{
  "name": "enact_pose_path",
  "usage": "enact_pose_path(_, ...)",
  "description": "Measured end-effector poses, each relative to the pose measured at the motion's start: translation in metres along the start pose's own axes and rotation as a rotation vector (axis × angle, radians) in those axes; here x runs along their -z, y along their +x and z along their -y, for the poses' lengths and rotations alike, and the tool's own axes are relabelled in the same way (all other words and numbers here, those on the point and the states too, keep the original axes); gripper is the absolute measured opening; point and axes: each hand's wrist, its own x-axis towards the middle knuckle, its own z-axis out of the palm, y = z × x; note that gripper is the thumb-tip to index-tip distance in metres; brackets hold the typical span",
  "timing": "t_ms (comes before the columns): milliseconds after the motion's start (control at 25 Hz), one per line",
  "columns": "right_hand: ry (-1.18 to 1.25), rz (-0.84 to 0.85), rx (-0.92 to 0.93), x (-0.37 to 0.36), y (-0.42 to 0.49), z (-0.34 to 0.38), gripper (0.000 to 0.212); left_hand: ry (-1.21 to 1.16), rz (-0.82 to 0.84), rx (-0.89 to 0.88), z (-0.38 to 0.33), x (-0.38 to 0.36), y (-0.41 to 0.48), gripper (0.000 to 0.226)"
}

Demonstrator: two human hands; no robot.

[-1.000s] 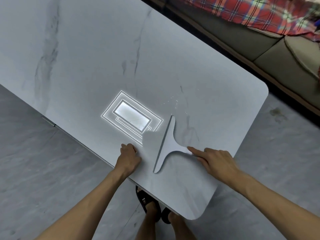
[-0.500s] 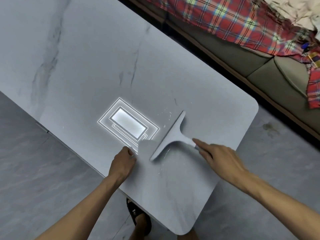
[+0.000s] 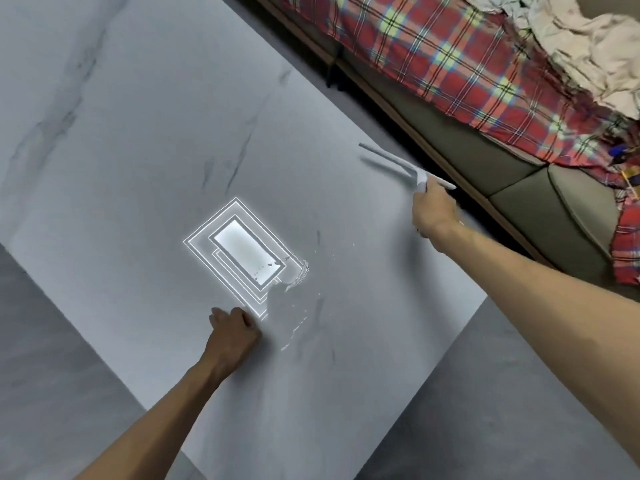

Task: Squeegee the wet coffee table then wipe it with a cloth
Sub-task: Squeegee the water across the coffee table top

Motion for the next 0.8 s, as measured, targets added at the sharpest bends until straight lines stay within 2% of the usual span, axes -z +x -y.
enact_pose_path(80,-0.042,0.013,0.001,-0.008,0.020,0.006,0.036,0.079,0.047,0.054,-0.005,-0.005,0.006,0.010)
enact_pose_path(200,-0.162,0.112,0.098,-0.027,0.008,0.010,0.045,0.078,0.074,0.136,-0.014,-0.004,0.011,0.007)
enact_pose_path(400,-0.312,0.364,0.311,-0.047,-0.102,-0.037,0.061,0.033,0.112,0.164,-0.017,0.001,0.011,0.012)
enact_pose_path(520,-0.329,0.464,0.295,-0.032,-0.142,-0.057,0.062,0.032,0.136,0.157,-0.011,0.002,0.014,0.008)
enact_pose_path(600,-0.276,0.446,0.292,-0.022,-0.139,-0.055,0.060,0.024,0.165,0.153,-0.006,0.002,0.015,0.004)
enact_pose_path(800,-0.209,0.265,0.259,-0.041,-0.090,-0.011,0.056,0.000,0.222,0.123,-0.003,0.006,0.017,0.018)
